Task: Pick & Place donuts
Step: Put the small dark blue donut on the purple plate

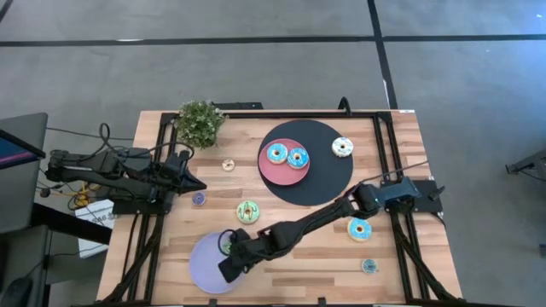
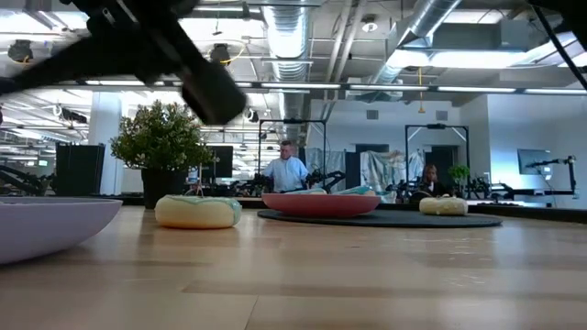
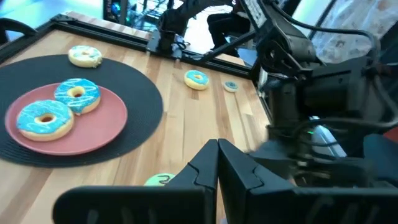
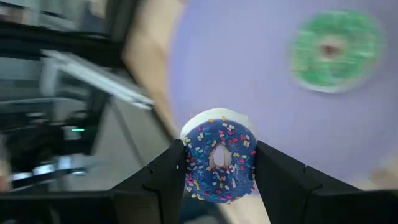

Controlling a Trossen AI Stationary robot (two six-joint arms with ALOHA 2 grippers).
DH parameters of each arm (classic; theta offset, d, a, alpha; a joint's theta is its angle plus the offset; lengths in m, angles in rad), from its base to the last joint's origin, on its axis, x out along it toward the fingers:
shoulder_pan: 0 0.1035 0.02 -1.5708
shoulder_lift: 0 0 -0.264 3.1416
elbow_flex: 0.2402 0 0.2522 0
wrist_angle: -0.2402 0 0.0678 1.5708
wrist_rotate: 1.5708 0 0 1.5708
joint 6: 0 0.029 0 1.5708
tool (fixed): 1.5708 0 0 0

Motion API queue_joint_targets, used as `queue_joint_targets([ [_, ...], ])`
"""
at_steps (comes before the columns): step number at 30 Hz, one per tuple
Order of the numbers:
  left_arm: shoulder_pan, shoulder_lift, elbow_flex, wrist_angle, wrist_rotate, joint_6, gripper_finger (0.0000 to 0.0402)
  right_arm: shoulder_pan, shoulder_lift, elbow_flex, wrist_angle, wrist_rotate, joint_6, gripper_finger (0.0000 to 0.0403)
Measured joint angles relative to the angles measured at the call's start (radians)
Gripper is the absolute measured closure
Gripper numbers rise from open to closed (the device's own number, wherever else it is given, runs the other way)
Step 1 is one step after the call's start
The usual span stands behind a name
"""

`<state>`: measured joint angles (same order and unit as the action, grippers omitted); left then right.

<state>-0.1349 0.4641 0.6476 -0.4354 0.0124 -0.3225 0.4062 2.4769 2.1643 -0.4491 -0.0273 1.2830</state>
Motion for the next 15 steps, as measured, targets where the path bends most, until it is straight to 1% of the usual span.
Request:
queue_joint_targets([
  [5, 0.0, 0.0, 0.0, -0.002, 0.011, 0.0, 0.0401, -0.005, 0.0, 0.017, -0.165, -0.003, 0.026, 0.0235],
  [10, 0.0, 0.0, 0.0, -0.002, 0.011, 0.001, 0.0401, -0.005, -0.001, 0.022, -0.165, -0.003, 0.026, 0.0232],
  [15, 0.0, 0.0, 0.0, -0.002, 0.01, 0.004, 0.0401, -0.009, -0.001, 0.022, -0.163, 0.003, 0.017, 0.0216],
])
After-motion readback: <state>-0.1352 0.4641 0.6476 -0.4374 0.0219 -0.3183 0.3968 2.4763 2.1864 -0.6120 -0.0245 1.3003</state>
